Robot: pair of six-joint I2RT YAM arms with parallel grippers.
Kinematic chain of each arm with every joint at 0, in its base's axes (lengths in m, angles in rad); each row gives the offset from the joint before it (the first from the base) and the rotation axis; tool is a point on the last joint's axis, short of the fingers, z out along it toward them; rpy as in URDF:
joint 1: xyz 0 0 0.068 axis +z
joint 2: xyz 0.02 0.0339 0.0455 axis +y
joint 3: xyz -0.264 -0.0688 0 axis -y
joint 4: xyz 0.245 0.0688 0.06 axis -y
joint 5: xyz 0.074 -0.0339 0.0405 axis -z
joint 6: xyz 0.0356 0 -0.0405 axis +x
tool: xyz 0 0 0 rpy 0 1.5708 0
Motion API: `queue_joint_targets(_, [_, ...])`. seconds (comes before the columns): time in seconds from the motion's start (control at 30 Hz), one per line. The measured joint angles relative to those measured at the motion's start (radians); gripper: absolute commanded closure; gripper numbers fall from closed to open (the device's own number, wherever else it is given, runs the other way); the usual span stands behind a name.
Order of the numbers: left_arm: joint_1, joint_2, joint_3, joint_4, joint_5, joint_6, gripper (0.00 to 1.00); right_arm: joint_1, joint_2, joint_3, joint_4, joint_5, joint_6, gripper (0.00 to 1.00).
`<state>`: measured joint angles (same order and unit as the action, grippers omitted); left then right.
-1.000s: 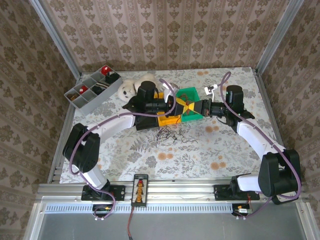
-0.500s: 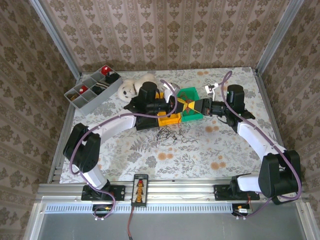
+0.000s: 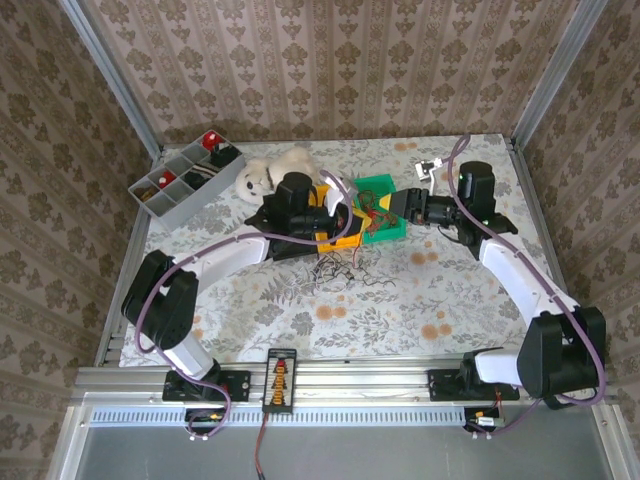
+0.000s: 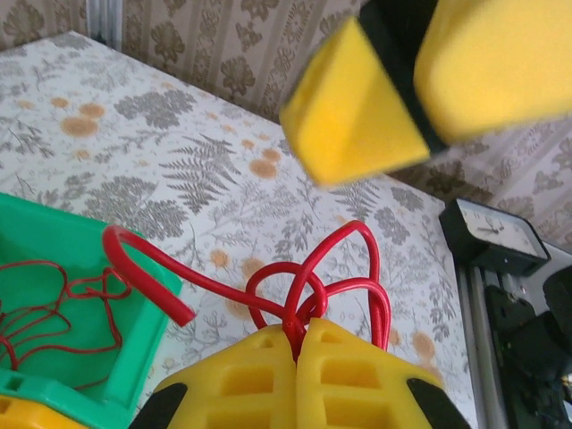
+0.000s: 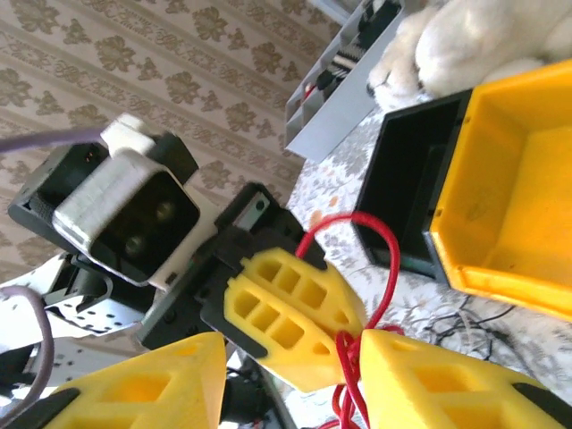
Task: Untangle the cables
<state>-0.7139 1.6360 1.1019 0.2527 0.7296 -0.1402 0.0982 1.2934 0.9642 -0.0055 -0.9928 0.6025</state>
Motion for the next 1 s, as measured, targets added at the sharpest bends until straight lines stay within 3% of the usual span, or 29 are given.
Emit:
queue_joint_targets(0.13, [0.001,-0.031,-0.021,-0.048,0.04,0.059,1.0,0.017,-0.019,0.074,-0.159,0.074,-0.138,0.57])
queue_joint_targets(0.43, [0.002,-0.111,-0.021,-0.169,0.098,0.22,1.0,0.156,0.002,0.153,-0.443,0.182,-0.409,0.63])
queue_joint_targets(0.53, [0.002,-0.111,-0.021,-0.193,0.103,0.244,1.0,0.177,0.024,0.153,-0.475,0.196,-0.442,0.74])
queue_joint_targets(0.6, [0.002,-0.111,-0.021,-0.217,0.099,0.253,1.0,0.185,0.032,0.154,-0.483,0.196,-0.453,0.86])
queue_joint_targets(0.77, [0.003,-0.111,-0.021,-0.241,0.093,0.272,1.0,0.189,0.034,0.155,-0.492,0.198,-0.469,0.96])
queue_joint_targets(0.9, [0.003,-0.111,-0.021,-0.246,0.09,0.281,1.0,0.193,0.034,0.155,-0.492,0.205,-0.466,0.95])
queue_joint_targets(1.0, [0.003,-0.113,-0.021,-0.248,0.085,0.288,1.0,0.194,0.039,0.155,-0.49,0.2,-0.455,0.82])
